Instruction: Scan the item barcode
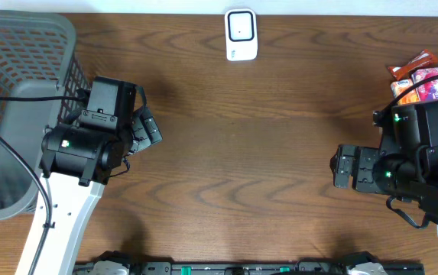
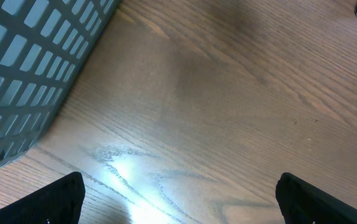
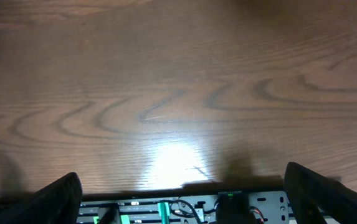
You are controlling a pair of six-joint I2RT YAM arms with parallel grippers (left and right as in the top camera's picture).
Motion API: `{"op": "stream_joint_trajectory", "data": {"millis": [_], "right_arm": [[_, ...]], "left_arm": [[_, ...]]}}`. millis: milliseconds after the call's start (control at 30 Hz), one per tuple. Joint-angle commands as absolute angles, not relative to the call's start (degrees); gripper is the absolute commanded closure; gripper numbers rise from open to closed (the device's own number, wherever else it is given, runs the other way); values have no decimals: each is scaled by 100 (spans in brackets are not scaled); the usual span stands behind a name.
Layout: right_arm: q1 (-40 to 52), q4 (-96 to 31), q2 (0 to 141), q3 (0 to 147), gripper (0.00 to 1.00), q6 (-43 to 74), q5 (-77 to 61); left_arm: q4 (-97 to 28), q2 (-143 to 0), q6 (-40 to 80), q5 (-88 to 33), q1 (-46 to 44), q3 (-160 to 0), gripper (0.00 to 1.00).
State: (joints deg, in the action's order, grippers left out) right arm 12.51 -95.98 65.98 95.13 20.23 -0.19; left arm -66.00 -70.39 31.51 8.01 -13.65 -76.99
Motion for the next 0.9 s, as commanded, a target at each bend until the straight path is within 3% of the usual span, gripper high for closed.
{"op": "stream_joint_trajectory", "data": {"millis": [0, 567, 867], "right_arm": [[1284, -9598, 6576, 9500, 1, 2053, 60], [1284, -8772, 6466, 9166, 1, 1800, 121], [1175, -6860, 4768, 7144, 1, 1146, 123]], "left_arm": [[-6617, -7041, 3157, 834, -1345, -7758, 2], [-6617, -7041, 3157, 834, -1345, -7758, 2], [-6617, -7041, 3157, 834, -1345, -7758, 2]]}}
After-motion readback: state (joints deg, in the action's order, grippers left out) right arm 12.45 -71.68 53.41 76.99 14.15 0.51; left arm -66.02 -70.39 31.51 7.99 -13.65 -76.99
